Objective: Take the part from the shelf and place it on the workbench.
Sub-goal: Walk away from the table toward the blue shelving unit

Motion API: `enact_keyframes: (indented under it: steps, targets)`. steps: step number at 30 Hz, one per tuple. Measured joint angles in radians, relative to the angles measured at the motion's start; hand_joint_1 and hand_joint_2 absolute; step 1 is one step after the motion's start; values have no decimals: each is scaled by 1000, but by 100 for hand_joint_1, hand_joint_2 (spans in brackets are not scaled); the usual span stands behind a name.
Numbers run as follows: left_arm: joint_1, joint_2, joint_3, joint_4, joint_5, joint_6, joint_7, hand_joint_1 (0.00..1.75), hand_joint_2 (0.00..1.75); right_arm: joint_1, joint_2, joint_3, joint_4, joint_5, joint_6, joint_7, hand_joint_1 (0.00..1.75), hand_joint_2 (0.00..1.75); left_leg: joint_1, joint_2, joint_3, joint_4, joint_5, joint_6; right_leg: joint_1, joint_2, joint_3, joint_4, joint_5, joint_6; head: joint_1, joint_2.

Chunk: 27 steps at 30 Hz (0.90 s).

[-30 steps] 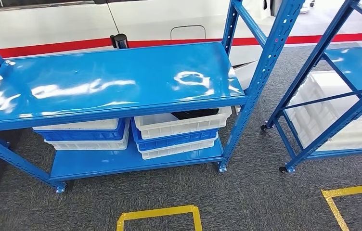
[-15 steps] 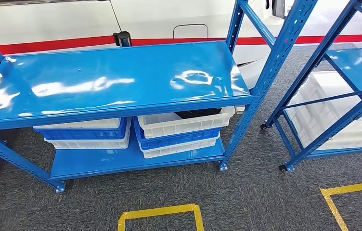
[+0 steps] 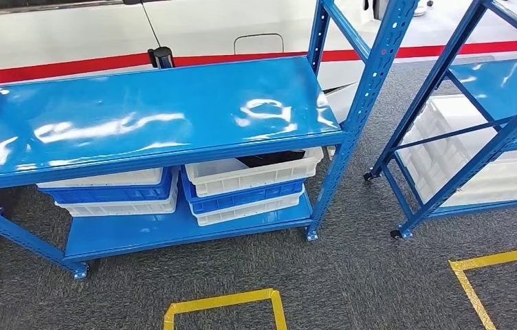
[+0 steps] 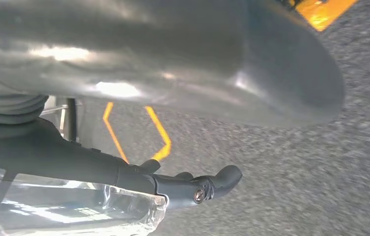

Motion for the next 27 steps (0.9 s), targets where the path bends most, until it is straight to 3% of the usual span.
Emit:
enact_keyframes:
  steps: [1,4,6,9,10,11,12,15,17,20,21,25,26,27]
  targets:
    - [0,2,0,0,0,-1,-3,0,0,-1,0,0,0,0,-1,-5,0,0,-2,0,-1,3,-2,-9,1,-1,14,-31,7,-4,0,0]
    - [0,3,0,0,1,-1,-10,0,0,0,-1,0,0,0,-5,-14,0,0,0,0,0,4,-4,-25,6,3,13,-33,10,-33,-3,0]
    - [0,3,0,0,2,-2,-13,0,0,0,-1,-1,0,0,-8,-16,0,0,7,-5,-14,39,-34,-30,6,4,15,-32,14,-50,-4,0]
    - [0,4,0,0,2,-2,-16,0,0,1,-2,-1,0,0,-11,-18,0,0,8,-13,-96,224,-140,-32,17,4,9,-32,21,-64,-6,0]
    - [0,5,0,0,2,-2,-16,0,0,1,-2,-1,0,0,-11,-18,0,0,7,-14,-121,279,-159,-31,22,5,7,-31,22,-66,-6,0]
    - [1,5,0,0,2,-2,-16,0,0,2,-2,-2,0,0,-11,-18,0,0,6,-14,-131,302,-159,-27,26,5,6,-31,23,-67,-6,0]
    - [1,5,0,0,2,-2,-17,0,0,3,-3,-2,0,0,-11,-18,0,0,3,-14,-121,284,-140,-20,29,6,7,-31,23,-67,-6,0]
    - [2,7,0,1,3,-2,-23,0,0,2,-2,-2,0,-1,-12,-23,0,0,-8,-21,-25,94,-48,6,38,11,10,-31,22,-66,-5,0]
    - [1,8,0,1,4,-2,-28,0,0,0,-1,-3,0,-1,-14,-28,0,0,-18,-22,5,27,-30,14,40,12,8,-30,23,-64,-5,0]
    - [1,8,0,1,8,-2,-32,0,0,0,-1,-3,0,-2,-16,-31,0,0,-22,-16,6,12,-19,21,42,11,1,-27,23,-53,-6,0]
    - [1,8,0,1,9,-2,-32,0,0,0,-1,-4,0,-2,-16,-31,0,0,-20,-14,7,5,-12,27,43,10,-10,-7,10,-51,-5,0]
    - [1,7,0,1,9,-2,-34,0,0,1,-4,-5,0,-2,-17,-32,0,0,-18,-6,-3,-3,1,37,37,9,-113,217,-96,-50,1,0]
    - [1,7,0,1,10,-2,-34,0,0,3,-4,-6,0,-2,-17,-32,0,0,-18,-5,-5,-3,2,36,35,9,-123,246,-103,-44,1,0]
    - [1,7,0,1,11,-2,-36,0,0,4,-5,-6,0,-2,-17,-33,0,0,-18,-5,-6,-2,4,35,34,9,-113,237,-95,-36,2,0]
